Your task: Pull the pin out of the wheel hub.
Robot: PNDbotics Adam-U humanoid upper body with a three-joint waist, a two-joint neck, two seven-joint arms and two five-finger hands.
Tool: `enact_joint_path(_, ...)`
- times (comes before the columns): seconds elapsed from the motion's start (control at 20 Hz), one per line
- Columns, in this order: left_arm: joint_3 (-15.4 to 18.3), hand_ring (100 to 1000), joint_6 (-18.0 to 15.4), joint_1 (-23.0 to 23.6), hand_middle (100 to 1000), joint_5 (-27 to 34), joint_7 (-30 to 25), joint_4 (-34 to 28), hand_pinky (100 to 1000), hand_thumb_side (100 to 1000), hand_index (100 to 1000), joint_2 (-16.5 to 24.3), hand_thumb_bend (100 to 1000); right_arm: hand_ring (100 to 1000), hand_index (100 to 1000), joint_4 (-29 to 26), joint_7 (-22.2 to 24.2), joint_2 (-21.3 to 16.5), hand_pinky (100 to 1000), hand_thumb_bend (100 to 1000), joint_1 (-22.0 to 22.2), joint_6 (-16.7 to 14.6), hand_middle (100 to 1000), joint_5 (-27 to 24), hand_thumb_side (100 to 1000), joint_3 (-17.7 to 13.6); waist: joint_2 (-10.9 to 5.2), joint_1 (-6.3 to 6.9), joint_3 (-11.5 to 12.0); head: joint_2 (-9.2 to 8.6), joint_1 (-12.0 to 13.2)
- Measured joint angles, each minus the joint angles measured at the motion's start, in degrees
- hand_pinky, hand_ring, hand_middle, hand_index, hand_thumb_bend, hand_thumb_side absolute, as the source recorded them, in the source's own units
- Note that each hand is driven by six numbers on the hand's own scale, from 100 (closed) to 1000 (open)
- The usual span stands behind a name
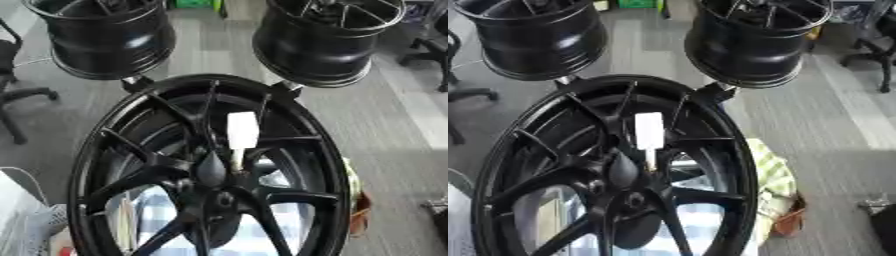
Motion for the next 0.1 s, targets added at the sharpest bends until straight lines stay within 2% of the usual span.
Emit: enact_joint_path(0.1,0.00,879,-0.05,-0.18,749,0.00,-0.03,0.00,774,744,849,0.00,262,767,805,-5.36,1.30,-0.49,808,458,1.51,-0.57,730,-2.40,347,0.90,0.00,0.00,0.08,0.00,-0.03)
